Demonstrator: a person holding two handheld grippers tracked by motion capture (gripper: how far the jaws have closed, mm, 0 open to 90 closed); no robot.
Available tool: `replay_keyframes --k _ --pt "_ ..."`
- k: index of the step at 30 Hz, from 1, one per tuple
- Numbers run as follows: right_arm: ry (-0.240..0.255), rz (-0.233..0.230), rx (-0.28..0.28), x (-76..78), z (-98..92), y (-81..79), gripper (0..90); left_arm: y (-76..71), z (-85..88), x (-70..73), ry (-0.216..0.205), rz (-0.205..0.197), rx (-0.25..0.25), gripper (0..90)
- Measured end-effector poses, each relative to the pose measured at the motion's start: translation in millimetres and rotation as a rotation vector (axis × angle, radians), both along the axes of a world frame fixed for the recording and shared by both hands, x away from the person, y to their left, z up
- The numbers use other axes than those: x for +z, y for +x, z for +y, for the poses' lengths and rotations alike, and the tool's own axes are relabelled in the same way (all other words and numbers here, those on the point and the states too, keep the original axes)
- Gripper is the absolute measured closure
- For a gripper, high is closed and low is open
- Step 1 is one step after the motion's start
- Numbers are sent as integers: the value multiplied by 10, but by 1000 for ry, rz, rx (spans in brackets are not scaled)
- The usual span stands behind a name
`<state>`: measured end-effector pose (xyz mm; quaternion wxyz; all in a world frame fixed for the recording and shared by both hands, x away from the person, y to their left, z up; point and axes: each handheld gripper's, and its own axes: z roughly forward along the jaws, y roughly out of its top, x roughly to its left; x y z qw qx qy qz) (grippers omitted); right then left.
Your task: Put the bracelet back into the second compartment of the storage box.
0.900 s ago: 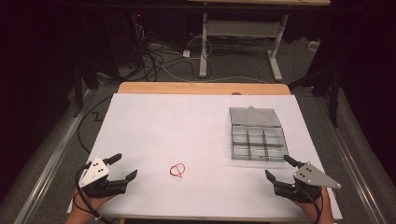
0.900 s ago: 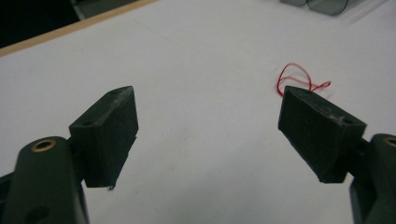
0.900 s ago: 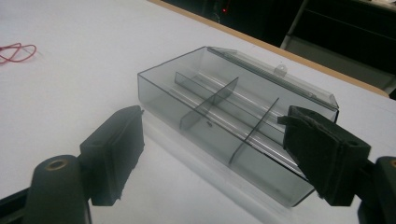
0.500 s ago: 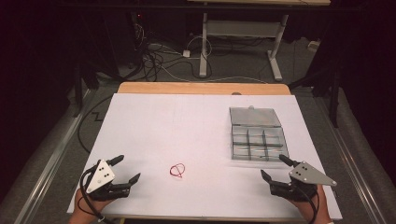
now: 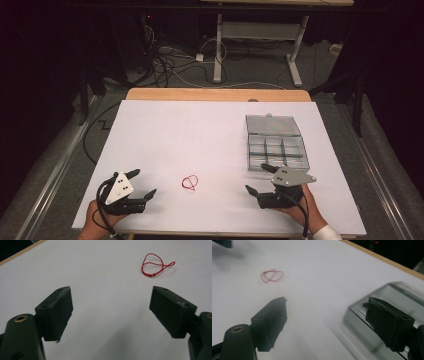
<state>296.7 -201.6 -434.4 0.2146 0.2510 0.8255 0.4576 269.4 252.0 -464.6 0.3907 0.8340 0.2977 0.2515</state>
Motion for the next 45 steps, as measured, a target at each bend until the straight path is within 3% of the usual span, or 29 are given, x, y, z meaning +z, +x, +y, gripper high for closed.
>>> replay_keyframes --k 2,3,6,11,14,16,17,19,25,29,33,34,37,43,45 --pt "0 5 21 -2 61 7 183 -1 -2 -7 3 2 2 179" --pt "-20 -5 44 -5 186 18 196 7 0 -6 8 -9 -2 179" --pt "-8 1 66 -13 352 58 226 3 -4 -11 7 3 -1 180" --pt "-32 17 126 -63 677 135 264 12 -13 -26 12 10 3 180" --pt "-69 48 164 -144 918 175 275 17 -14 -33 23 5 -2 186" --pt "-108 65 182 -209 1090 194 279 23 -6 -43 23 25 13 187" --pt "-108 65 182 -209 1090 194 279 23 -6 -43 23 25 13 187" --pt "-158 75 213 -287 1327 213 318 24 -3 -46 24 26 14 187" --pt "-201 82 266 -379 1669 274 432 18 2 -48 31 25 5 187" --pt "-243 115 281 -443 1798 355 536 14 9 -55 28 27 5 187" --pt "-232 157 287 -442 1818 430 601 19 -3 -65 39 35 -1 194" --pt "-221 195 311 -443 1818 472 654 22 -8 -68 41 38 -2 194" --pt "-213 214 298 -442 1815 494 714 28 -20 -73 46 44 -5 194" --pt "-224 204 297 -431 1804 492 898 20 -30 -79 52 45 -13 194" --pt "-239 184 298 -423 1810 475 899 23 -27 -81 52 48 -12 194"
